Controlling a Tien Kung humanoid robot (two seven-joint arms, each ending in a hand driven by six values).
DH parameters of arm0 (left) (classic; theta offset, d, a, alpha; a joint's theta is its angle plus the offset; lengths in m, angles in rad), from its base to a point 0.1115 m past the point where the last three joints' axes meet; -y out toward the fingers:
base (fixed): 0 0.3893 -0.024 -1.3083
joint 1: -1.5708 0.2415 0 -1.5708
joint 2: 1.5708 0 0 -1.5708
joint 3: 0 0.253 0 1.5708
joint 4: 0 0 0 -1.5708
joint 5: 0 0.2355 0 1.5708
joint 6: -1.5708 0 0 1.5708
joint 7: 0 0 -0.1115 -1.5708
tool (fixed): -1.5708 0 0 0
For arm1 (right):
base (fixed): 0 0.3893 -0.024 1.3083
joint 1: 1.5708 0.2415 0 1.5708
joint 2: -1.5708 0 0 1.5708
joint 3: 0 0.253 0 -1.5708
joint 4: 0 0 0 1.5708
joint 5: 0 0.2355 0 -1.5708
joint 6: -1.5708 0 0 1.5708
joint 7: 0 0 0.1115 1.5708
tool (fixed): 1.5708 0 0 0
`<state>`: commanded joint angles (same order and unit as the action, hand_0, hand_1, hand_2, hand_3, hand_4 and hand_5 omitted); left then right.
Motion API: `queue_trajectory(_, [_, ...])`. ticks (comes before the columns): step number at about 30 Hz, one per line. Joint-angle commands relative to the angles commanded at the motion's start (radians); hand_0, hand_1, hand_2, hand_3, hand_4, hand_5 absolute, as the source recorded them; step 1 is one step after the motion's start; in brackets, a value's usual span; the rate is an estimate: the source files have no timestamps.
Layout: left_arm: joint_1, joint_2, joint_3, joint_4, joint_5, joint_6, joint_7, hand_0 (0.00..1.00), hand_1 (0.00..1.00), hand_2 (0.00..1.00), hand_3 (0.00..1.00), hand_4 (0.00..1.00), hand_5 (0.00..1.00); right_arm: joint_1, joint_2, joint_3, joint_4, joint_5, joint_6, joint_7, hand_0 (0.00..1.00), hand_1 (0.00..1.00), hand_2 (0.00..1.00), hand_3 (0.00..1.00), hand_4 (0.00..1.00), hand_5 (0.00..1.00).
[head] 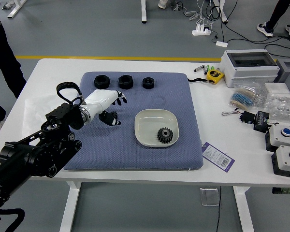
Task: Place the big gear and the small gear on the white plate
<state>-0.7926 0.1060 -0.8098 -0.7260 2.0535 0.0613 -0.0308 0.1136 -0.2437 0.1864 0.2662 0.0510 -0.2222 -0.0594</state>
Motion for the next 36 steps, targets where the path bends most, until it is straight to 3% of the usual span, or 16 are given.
queue_trajectory(7, [-0.007,-0.018,0.023,0.093,-0.024,0.025,-0.017,0.462,0.539,0.583,0.638,0.776,0.002,-0.001,0.003,0.000,0.002,-0.002,-0.003,0.000,0.683,0.658,0.739,0.599,0.808,0.728])
queue_trajectory(13, [-0.011,-0.027,0.028,0.135,-0.034,0.041,-0.022,0.458,0.536,0.579,0.633,0.764,0.002,0.002,0.003,0.001,0.002,-0.005,-0.003,-0.002,0.681,0.657,0.739,0.599,0.808,0.728])
queue_trajectory(21, [-0.019,-0.035,0.026,0.152,-0.042,0.056,-0.026,0.456,0.536,0.575,0.633,0.759,0.002,0.008,0.002,-0.001,0.003,-0.004,-0.003,-0.002,0.681,0.657,0.740,0.598,0.807,0.728])
queue_trajectory(22, [-0.020,-0.034,0.026,0.152,-0.044,0.058,-0.027,0.428,0.504,0.531,0.608,0.661,0.002,0.008,0.002,-0.002,0.003,-0.003,-0.003,-0.001,0.682,0.658,0.740,0.598,0.807,0.729])
queue_trajectory(27, [-0.021,-0.034,0.027,0.152,-0.058,0.063,-0.030,0.428,0.504,0.531,0.608,0.661,0.002,0.010,0.002,-0.004,0.003,0.001,-0.002,-0.001,0.682,0.658,0.740,0.598,0.807,0.729])
queue_trajectory(28, [-0.021,-0.035,0.028,0.152,-0.060,0.061,-0.030,0.358,0.435,0.469,0.527,0.517,0.002,0.011,0.002,-0.004,0.003,0.001,-0.002,0.000,0.682,0.657,0.739,0.598,0.806,0.728])
queue_trajectory(36, [-0.018,-0.039,0.035,0.158,-0.083,0.046,-0.029,0.349,0.413,0.452,0.515,0.543,0.002,0.013,0.002,-0.004,0.002,0.000,-0.001,0.000,0.682,0.657,0.738,0.598,0.806,0.729])
